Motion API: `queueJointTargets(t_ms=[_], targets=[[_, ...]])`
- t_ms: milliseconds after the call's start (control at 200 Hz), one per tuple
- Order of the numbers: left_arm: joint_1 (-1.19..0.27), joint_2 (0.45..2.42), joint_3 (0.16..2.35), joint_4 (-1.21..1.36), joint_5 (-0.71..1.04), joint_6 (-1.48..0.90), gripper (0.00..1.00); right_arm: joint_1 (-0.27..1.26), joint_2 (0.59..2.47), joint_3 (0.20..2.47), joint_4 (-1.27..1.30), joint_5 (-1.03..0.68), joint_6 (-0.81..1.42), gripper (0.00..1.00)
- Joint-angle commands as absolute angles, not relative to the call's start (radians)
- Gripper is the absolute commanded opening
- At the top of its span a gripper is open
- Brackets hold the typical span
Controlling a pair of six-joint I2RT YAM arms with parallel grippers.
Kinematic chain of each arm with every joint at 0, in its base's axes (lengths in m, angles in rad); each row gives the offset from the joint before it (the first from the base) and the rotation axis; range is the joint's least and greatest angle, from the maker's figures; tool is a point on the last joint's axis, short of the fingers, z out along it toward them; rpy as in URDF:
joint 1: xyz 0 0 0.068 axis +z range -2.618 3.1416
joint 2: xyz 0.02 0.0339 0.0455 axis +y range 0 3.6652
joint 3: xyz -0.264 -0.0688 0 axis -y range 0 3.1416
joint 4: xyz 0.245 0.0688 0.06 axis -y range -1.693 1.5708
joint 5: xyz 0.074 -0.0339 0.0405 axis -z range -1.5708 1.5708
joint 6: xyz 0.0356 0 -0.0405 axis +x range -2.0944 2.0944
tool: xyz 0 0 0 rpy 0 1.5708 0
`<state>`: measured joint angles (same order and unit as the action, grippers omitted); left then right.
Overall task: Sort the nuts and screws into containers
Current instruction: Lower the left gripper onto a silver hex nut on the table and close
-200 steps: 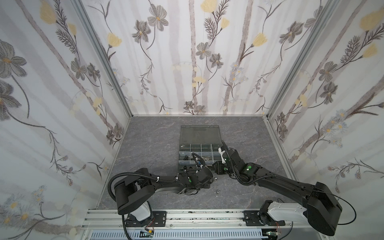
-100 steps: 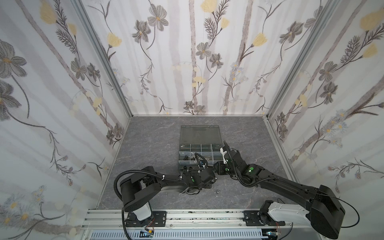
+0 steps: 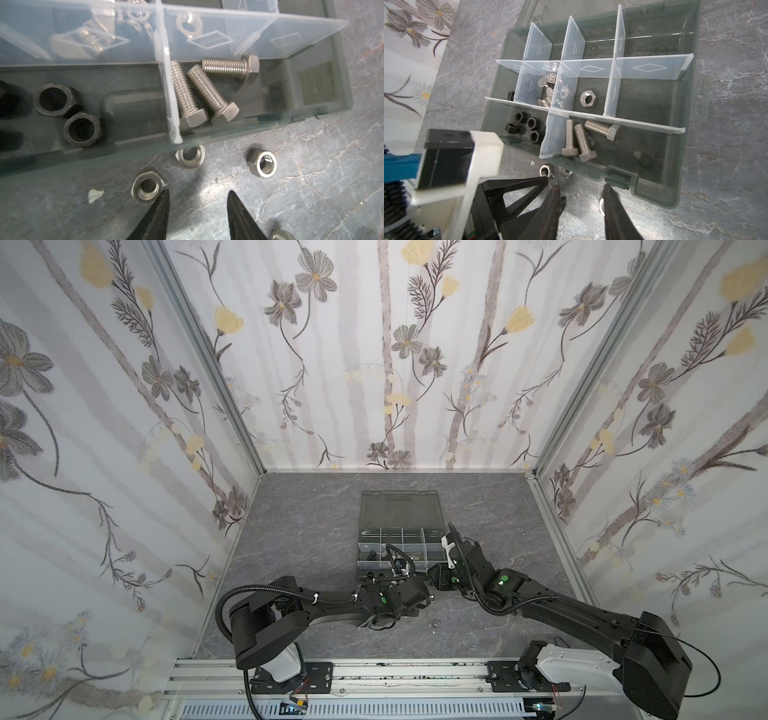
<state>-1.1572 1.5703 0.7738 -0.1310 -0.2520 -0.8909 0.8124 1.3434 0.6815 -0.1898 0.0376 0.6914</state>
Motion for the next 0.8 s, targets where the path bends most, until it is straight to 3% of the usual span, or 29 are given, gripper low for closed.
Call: queueJointTargets(t_ms=[0, 310, 795], targets=[[-1.158, 1.533, 0.760, -0.173, -0.313, -0.904, 0.48, 0.814, 1.348, 0.683, -0.186, 0.055, 0.700, 0.36], [-1.109, 1.510, 0.720, -0.189, -0.330, -0.882, 0.49, 0.814, 1.341, 0.680, -0.187, 0.051, 0.703, 0.36], [-1.106, 1.638, 0.801, -0.188, -0.302, -0.815, 0.48, 0.814, 1.342, 0.700, -0.206, 0.051, 0.692, 0.36]])
